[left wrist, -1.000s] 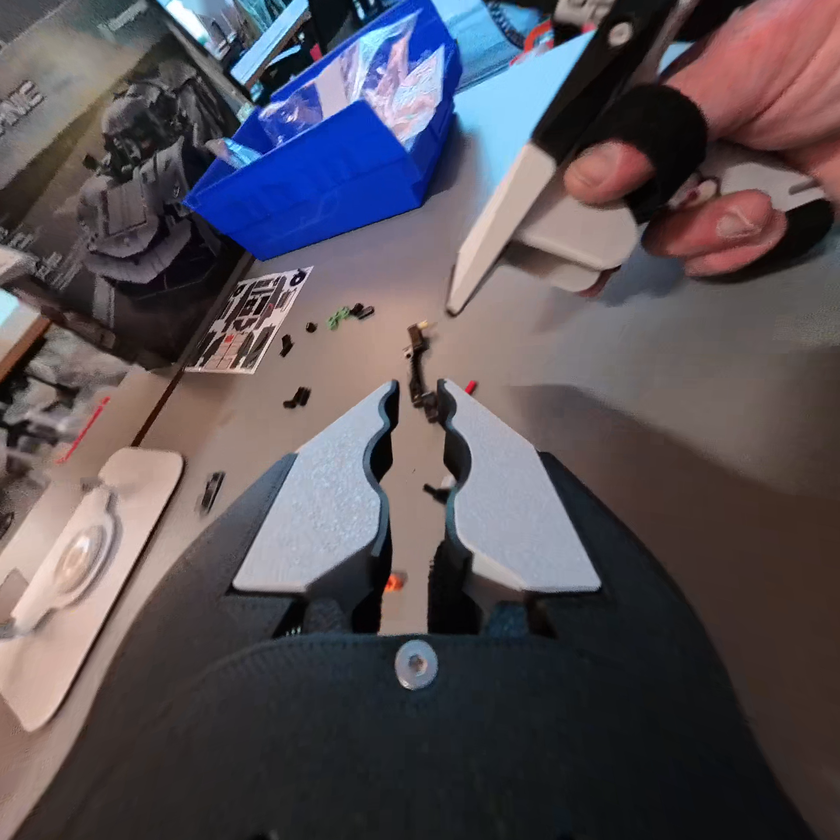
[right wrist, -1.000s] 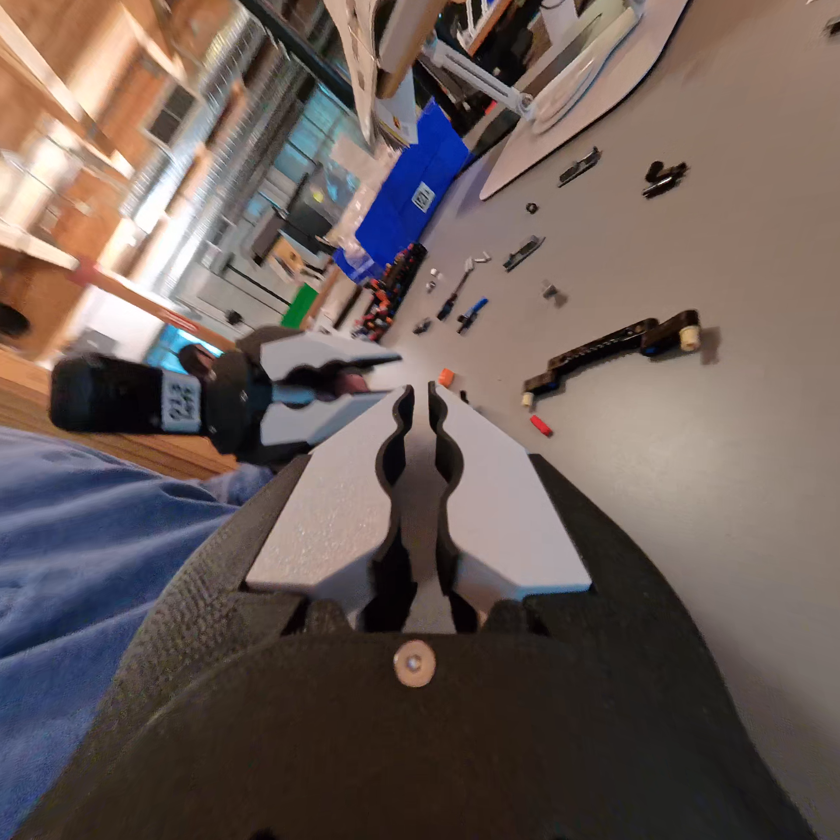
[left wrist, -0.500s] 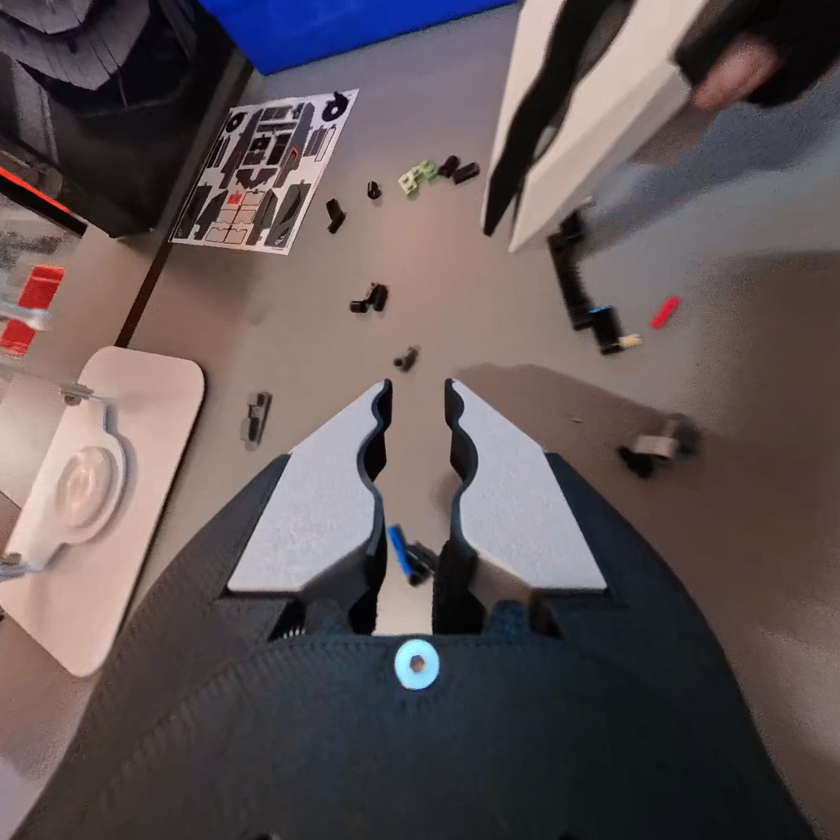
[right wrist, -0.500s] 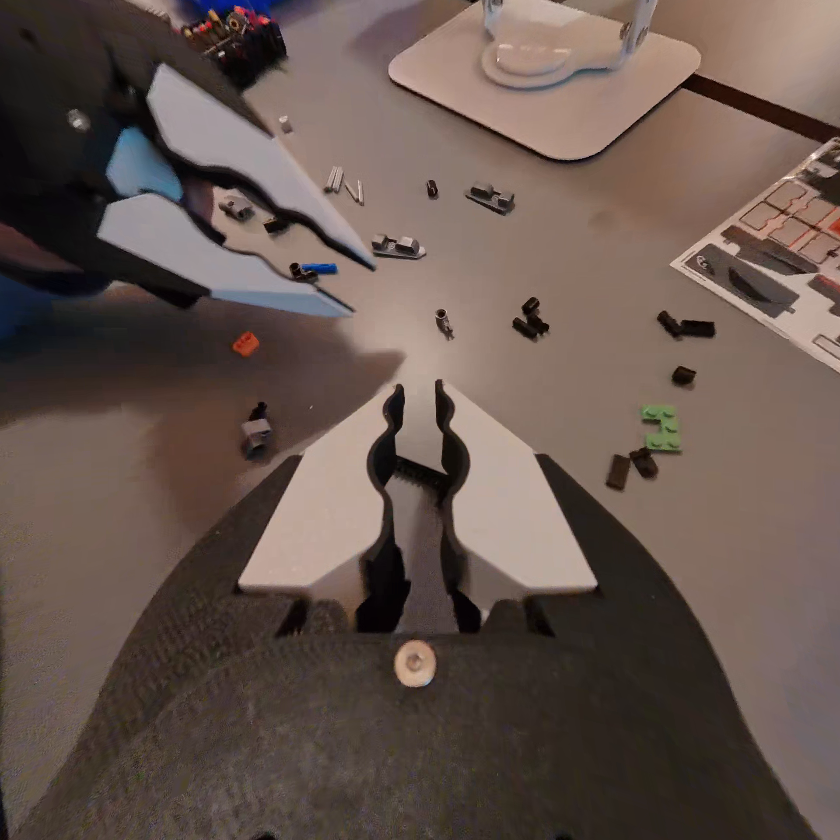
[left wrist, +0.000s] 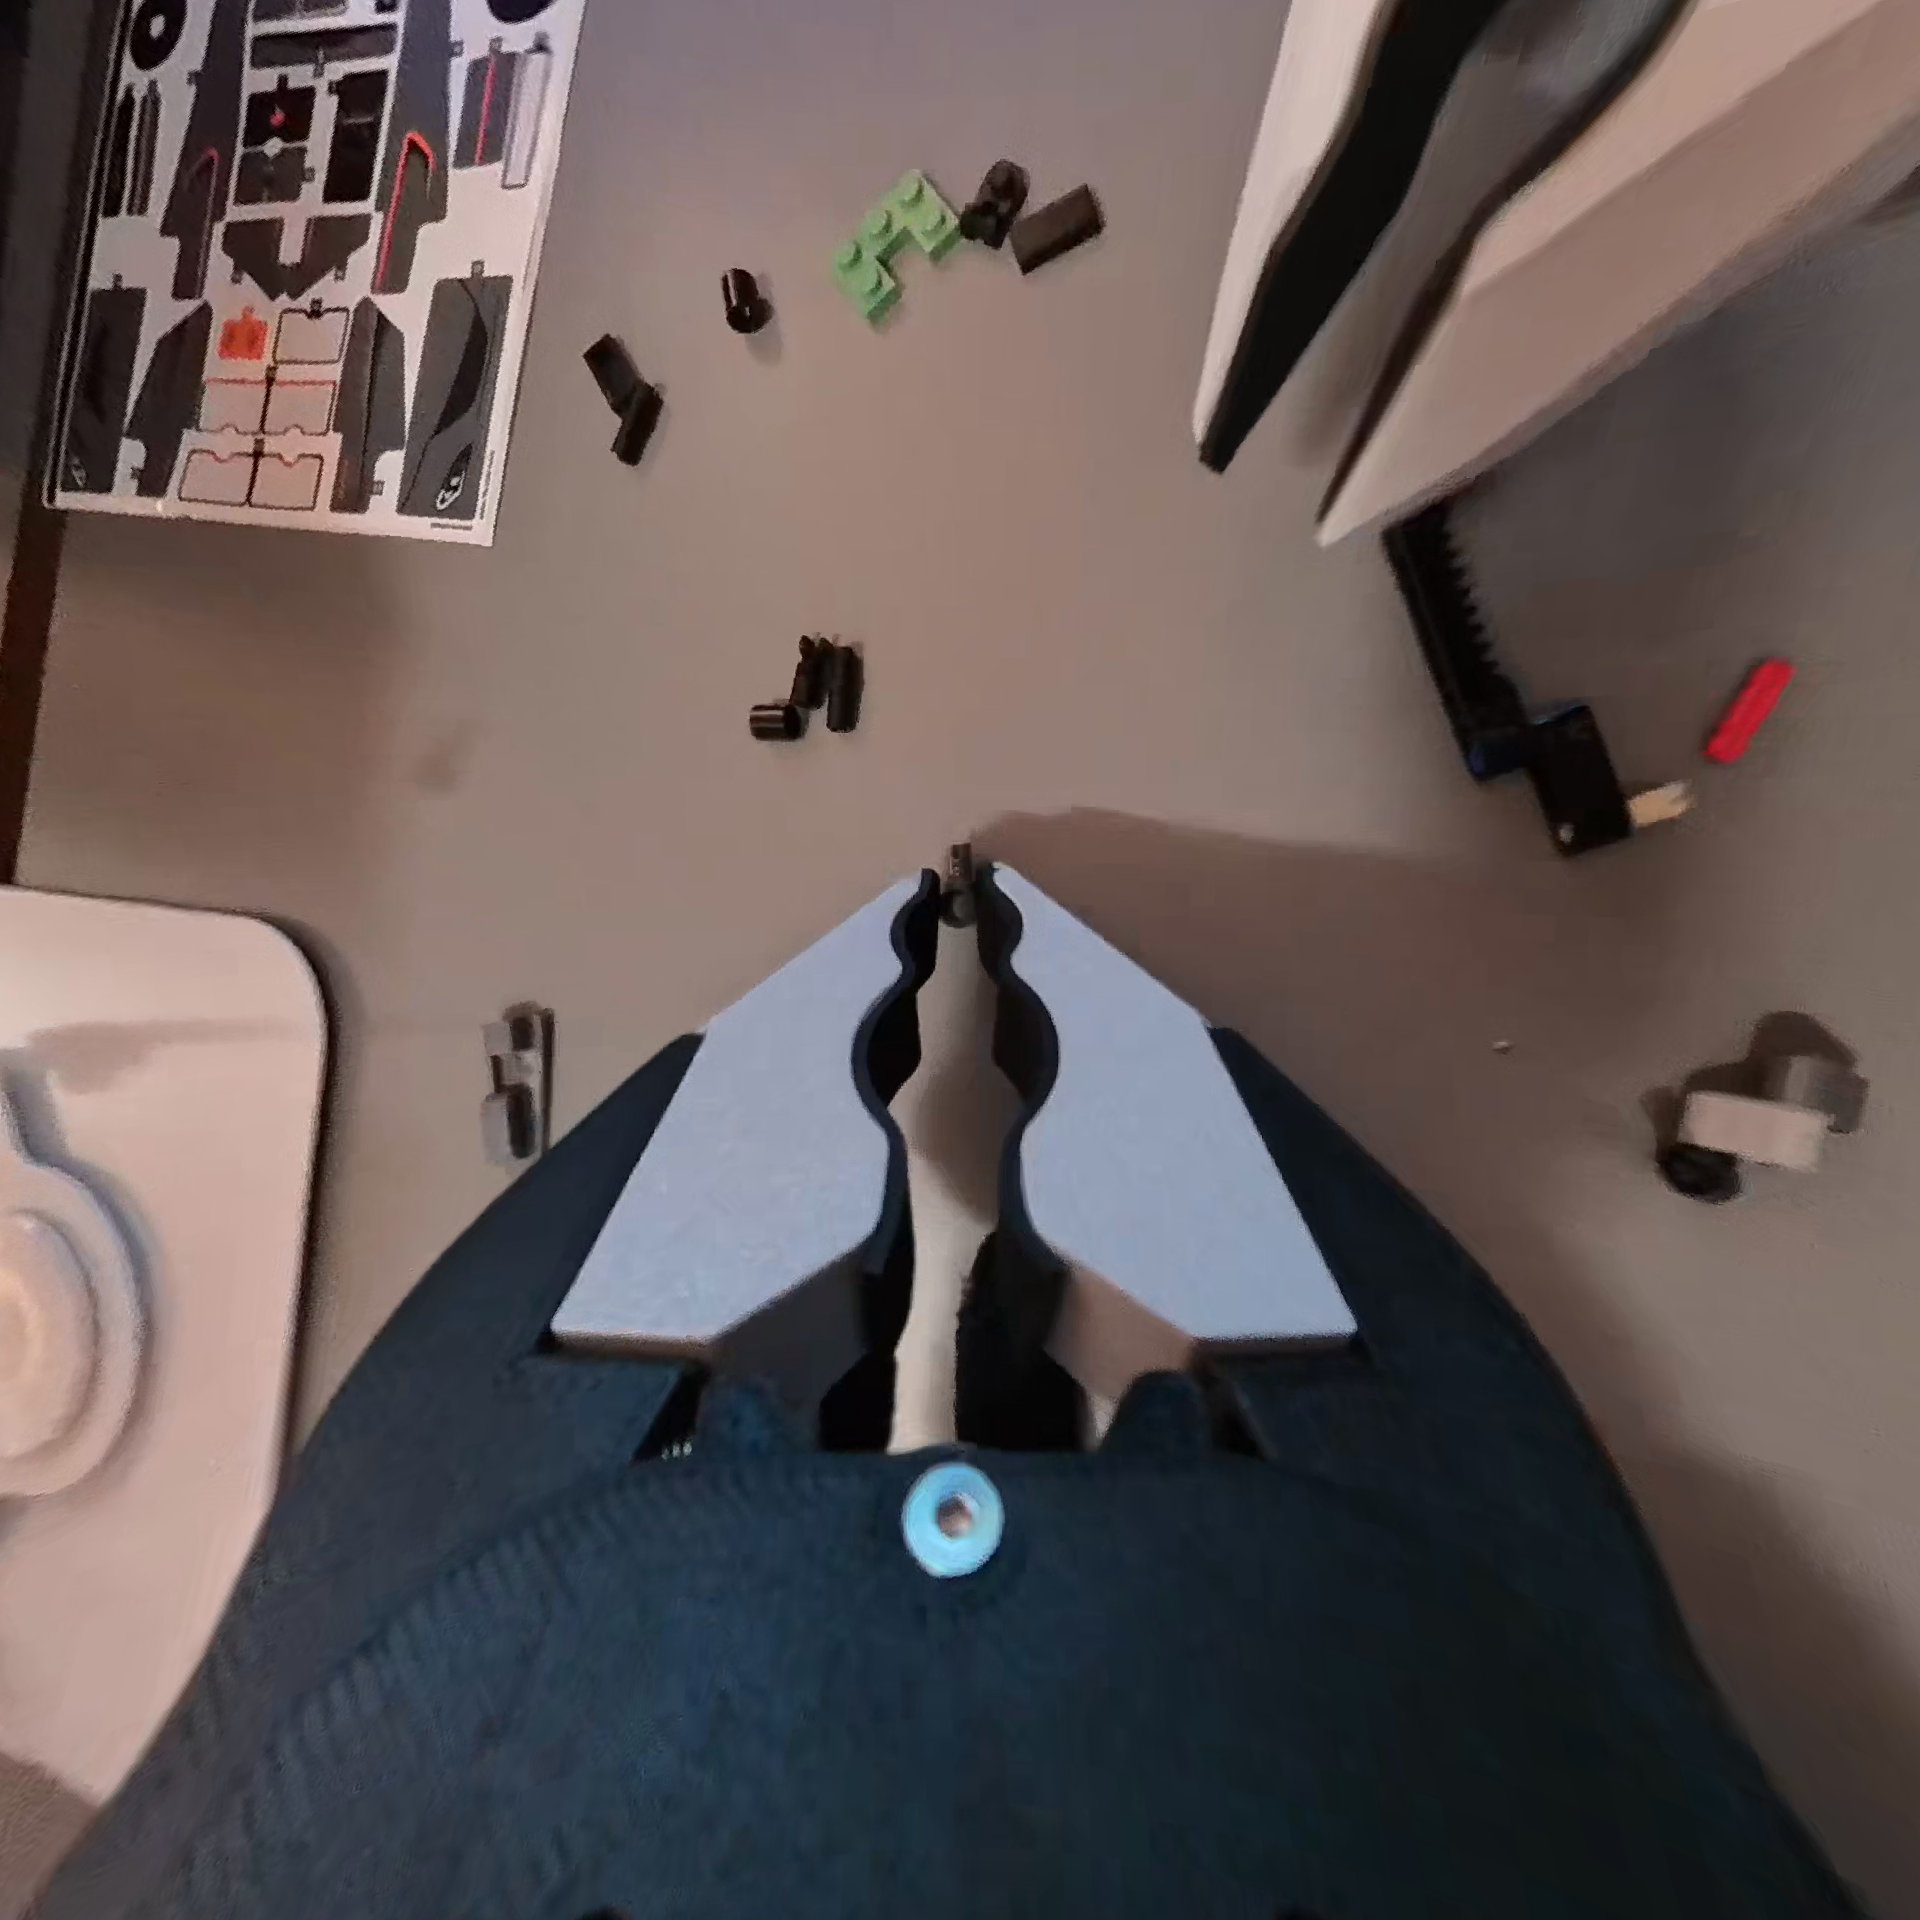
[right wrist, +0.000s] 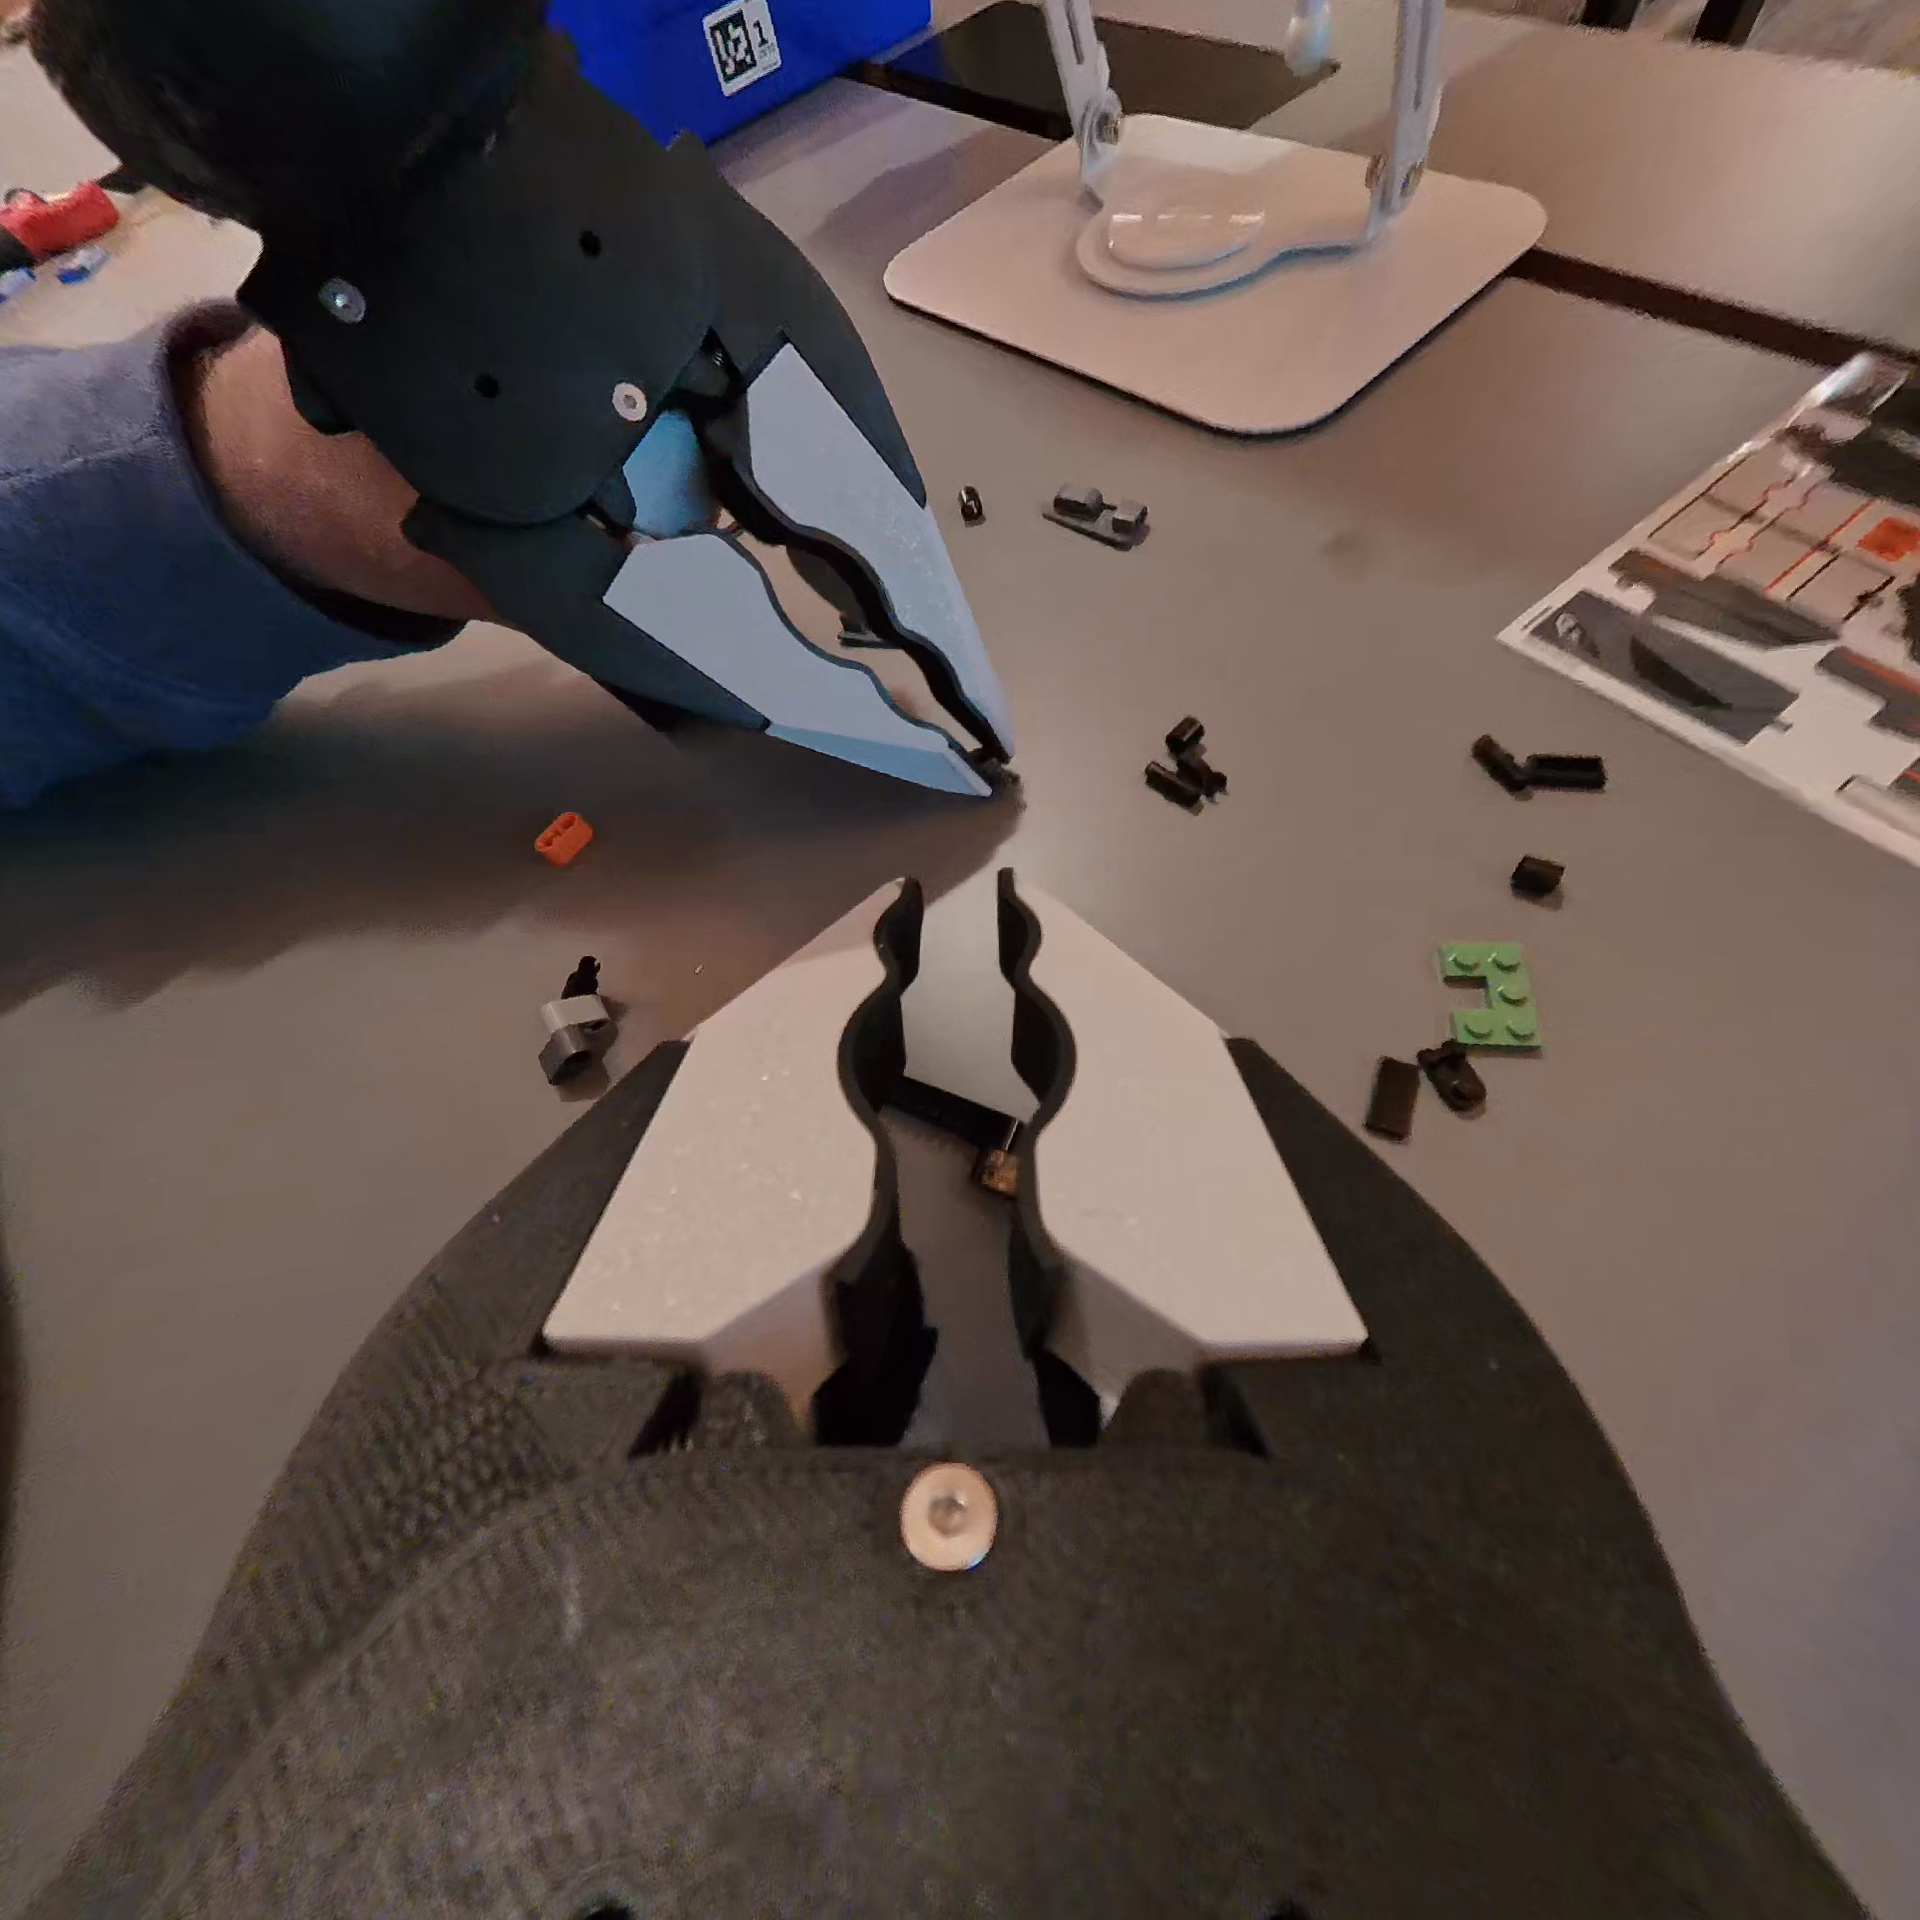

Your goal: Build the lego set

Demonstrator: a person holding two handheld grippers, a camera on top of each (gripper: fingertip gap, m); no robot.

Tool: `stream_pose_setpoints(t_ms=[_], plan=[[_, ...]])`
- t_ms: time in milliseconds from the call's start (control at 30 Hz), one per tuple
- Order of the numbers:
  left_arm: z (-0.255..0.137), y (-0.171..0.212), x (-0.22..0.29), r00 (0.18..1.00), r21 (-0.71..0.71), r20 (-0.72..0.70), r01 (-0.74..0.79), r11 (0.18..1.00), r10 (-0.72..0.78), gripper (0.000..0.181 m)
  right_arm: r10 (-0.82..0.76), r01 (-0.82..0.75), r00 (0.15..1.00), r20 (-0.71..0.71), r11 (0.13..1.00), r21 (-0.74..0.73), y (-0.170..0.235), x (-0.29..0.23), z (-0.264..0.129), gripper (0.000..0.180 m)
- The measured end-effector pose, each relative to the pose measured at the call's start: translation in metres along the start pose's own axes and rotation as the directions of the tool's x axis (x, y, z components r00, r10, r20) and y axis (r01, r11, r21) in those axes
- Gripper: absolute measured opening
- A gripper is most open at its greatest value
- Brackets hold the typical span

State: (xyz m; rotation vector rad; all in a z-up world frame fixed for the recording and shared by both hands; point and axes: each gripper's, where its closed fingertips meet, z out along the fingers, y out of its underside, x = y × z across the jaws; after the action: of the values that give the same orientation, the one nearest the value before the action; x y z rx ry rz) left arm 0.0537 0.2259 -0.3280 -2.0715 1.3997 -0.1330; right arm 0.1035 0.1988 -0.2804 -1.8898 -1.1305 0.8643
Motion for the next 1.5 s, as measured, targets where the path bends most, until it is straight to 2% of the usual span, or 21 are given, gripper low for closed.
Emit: stream_pose_setpoints(t_ms=[33,100,167,233,267,500,667,767,867,1000,1100,1333,1400,1500], plan=[[-0.004,-0.005,0.002,0.997,0.043,-0.024,0.069,0.997,-0.068,0.005,-0.029,0.03,0.999,-0.016,1.0,0.007,-0.003,-0.001,-0.001,0.015],[-0.021,-0.029,0.008,0.954,0.195,-0.157,0.282,0.939,-0.254,0.004,-0.104,0.107,0.991,-0.078,0.994,0.026,-0.011,-0.004,-0.003,0.023],[-0.05,-0.06,0.008,0.835,0.348,-0.362,0.533,0.771,-0.414,0.004,-0.223,0.231,0.959,-0.175,0.972,0.03,-0.021,-0.008,-0.007,0.025],[-0.078,-0.08,0.003,0.699,0.418,-0.539,0.707,0.571,-0.471,0.004,-0.305,0.33,0.91,-0.282,0.943,0.047,-0.034,-0.014,-0.014,0.024],[-0.087,-0.085,0.002,0.65,0.427,-0.588,0.755,0.498,-0.481,0.004,-0.303,0.339,0.897,-0.321,0.939,0.062,-0.04,-0.016,-0.017,0.024],[-0.117,-0.11,0.009,0.478,0.44,-0.752,0.877,0.195,-0.454,0.004,-0.214,0.317,0.891,-0.4,0.925,0.211,-0.073,-0.032,-0.037,0.023],[-0.115,-0.119,0.016,0.403,0.403,-0.801,0.91,0.098,-0.443,0.004,-0.196,0.32,0.882,-0.428,0.917,0.239,-0.083,-0.033,-0.043,0.02],[-0.115,-0.122,0.016,0.373,0.386,-0.821,0.92,0.061,-0.432,0.004,-0.175,0.307,0.876,-0.449,0.921,0.239,-0.084,-0.026,-0.047,0.009],[-0.115,-0.126,0.017,0.338,0.365,-0.842,0.931,0.018,-0.421,0.004,-0.181,0.321,0.868,-0.462,0.914,0.246,-0.086,-0.024,-0.05,0.009],[-0.113,-0.128,0.018,0.326,0.355,-0.853,0.935,0.005,-0.408,0.004,-0.212,0.343,0.864,-0.457,0.913,0.223,-0.083,-0.023,-0.052,0.008],[-0.115,-0.128,0.023,0.351,0.363,-0.847,0.931,0.048,-0.399,0.004,-0.261,0.366,0.877,-0.402,0.907,0.208,-0.081,-0.027,-0.055,0.007],[-0.115,-0.124,0.037,0.428,0.37,-0.811,0.903,0.218,-0.398,0.005,-0.393,0.43,0.888,-0.24,0.894,0.127,-0.07,-0.036,-0.058,0.007],[-0.116,-0.123,0.04,0.431,0.367,-0.811,0.902,0.229,-0.395,0.005,-0.397,0.424,0.897,-0.193,0.897,0.126,-0.068,-0.039,-0.06,0.007],[-0.117,-0.119,0.036,0.482,0.419,-0.768,0.876,0.239,-0.421,0.006,-0.405,0.424,0.899,-0.165,0.9,0.104,-0.064,-0.04,-0.061,0.008]])
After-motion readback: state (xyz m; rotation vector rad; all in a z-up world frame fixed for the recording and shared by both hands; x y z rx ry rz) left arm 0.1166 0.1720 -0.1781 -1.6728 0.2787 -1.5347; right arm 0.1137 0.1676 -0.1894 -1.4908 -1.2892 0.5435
